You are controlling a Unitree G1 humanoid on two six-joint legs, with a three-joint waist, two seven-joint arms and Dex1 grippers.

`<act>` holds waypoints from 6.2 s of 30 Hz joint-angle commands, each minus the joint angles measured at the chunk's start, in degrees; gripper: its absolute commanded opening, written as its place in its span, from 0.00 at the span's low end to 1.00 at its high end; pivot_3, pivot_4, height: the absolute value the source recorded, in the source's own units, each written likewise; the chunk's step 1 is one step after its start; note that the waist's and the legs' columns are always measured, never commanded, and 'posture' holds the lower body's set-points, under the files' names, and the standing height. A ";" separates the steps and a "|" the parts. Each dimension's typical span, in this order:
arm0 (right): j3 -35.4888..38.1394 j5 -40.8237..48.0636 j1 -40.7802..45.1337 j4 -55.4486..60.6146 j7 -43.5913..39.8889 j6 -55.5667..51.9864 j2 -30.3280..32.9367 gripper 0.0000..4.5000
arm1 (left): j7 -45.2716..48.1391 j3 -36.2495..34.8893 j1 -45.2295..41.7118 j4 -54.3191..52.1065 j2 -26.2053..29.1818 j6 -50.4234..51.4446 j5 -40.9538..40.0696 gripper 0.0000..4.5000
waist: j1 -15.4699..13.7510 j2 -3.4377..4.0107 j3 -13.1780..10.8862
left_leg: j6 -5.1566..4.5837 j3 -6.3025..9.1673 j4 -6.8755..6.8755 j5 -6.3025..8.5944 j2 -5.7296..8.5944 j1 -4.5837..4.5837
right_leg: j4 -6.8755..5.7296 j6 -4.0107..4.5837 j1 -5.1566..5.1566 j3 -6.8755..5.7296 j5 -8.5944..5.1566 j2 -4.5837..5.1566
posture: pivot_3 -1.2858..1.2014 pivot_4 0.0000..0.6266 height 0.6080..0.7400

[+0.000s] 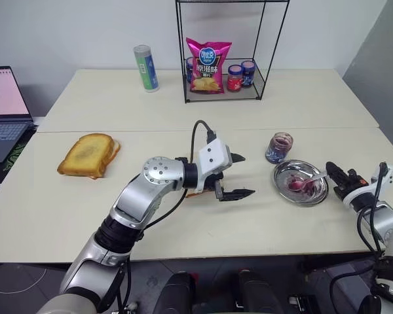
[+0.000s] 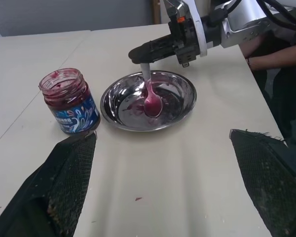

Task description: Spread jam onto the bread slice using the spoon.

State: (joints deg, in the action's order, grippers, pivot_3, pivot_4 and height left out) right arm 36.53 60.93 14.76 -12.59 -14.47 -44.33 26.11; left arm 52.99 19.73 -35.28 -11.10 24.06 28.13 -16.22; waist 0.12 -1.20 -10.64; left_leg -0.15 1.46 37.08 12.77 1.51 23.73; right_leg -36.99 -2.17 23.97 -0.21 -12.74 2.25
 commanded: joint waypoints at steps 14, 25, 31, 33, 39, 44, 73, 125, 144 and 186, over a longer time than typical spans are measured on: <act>-3.27 0.42 17.33 13.90 8.56 0.74 2.34 0.01 | -7.15 -9.19 -1.47 2.63 -4.86 0.85 -2.52 1.00 | -0.11 0.03 0.01 | 0.00 -0.07 -0.01 0.00 -0.06 0.02 | -0.03 0.14 0.08 0.10 0.12 -0.06 | 0.52 0.24 1.00; -15.92 -20.30 23.76 2.44 0.07 15.08 2.71 0.01 | -7.79 -8.78 -2.15 2.24 -5.65 0.85 -2.18 1.00 | 0.00 0.03 0.01 | 0.00 -0.14 -0.01 0.00 -0.04 0.04 | -0.02 0.12 0.12 0.18 0.20 -0.07 | 0.52 0.24 1.00; -23.22 -31.98 22.91 1.04 -5.37 24.97 3.00 0.01 | -8.17 -8.83 -1.63 1.14 -5.33 1.20 -2.08 1.00 | 0.04 0.03 0.01 | 0.00 -0.15 0.00 0.00 -0.05 0.01 | -0.04 0.14 0.12 0.19 0.22 -0.08 | 0.52 0.24 1.00; -24.62 -34.62 22.86 0.45 -6.65 27.41 2.91 0.01 | -8.11 -8.59 -1.60 1.05 -5.12 1.01 -1.82 1.00 | 0.04 0.03 0.01 | 0.00 -0.16 0.01 0.00 -0.05 0.01 | -0.03 0.14 0.12 0.19 0.22 -0.08 | 0.52 0.24 1.00; -28.28 -41.37 22.29 -0.88 -9.53 33.99 2.71 0.01 | -8.14 -8.83 -1.93 1.07 -5.07 1.10 -1.84 1.00 | 0.03 0.03 0.01 | 0.01 -0.16 0.02 -0.01 -0.05 0.01 | -0.04 0.14 0.13 0.19 0.22 -0.07 | 0.52 0.24 1.00; -30.89 -46.61 20.51 -1.50 -11.52 37.96 3.02 0.01 | -8.27 -9.07 -2.12 0.69 -5.04 1.51 -2.13 1.00 | 0.03 0.03 0.01 | 0.02 -0.15 0.02 -0.01 -0.05 0.01 | -0.04 0.14 0.12 0.19 0.22 -0.07 | 0.52 0.24 1.00; -7.92 -19.15 26.59 1.23 4.25 9.44 -8.18 0.01 | -8.25 -9.18 -2.66 1.43 -5.14 1.21 -2.08 1.00 | 0.06 0.04 0.01 | 0.02 -0.15 -0.01 -0.01 -0.07 -0.01 | -0.08 0.17 0.13 0.20 0.23 -0.06 | 0.52 0.24 1.00; 4.15 -3.87 28.24 1.59 16.15 7.07 -10.05 0.01 | -6.46 -9.27 -3.69 2.68 -5.63 -0.56 -2.55 1.00 | 0.06 0.04 0.01 | 0.02 -0.15 -0.01 -0.01 -0.07 0.00 | -0.09 0.17 0.13 0.20 0.24 -0.07 | 0.52 0.24 1.00; -4.93 4.00 29.44 14.69 20.40 1.87 -12.31 0.01 | -6.29 -15.16 -0.58 -0.58 -1.70 1.60 -5.11 1.00 | 0.45 0.06 0.01 | 0.01 -0.16 -0.03 -0.01 -0.10 0.00 | -0.10 0.17 0.16 0.21 0.23 -0.08 | 0.52 0.24 1.00; -48.07 -48.22 26.61 -2.50 -11.91 40.64 -23.60 0.01 | -23.92 -32.50 48.11 -33.69 6.85 10.27 -12.47 1.00 | 1.48 0.05 0.04 | 0.05 -0.26 -0.12 0.01 -0.22 -0.26 | -0.04 0.31 0.13 0.62 0.22 0.01 | 0.52 0.24 1.00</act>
State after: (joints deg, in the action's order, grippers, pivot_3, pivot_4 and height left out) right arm -13.45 13.71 39.03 -15.51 -26.58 -7.01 3.07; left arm 29.31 -12.95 13.98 -43.35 30.56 39.53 -28.24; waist 1.59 -1.16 -10.60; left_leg -0.09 1.20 36.96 12.78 1.29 23.47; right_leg -37.03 -1.86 24.10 0.41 -12.52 2.26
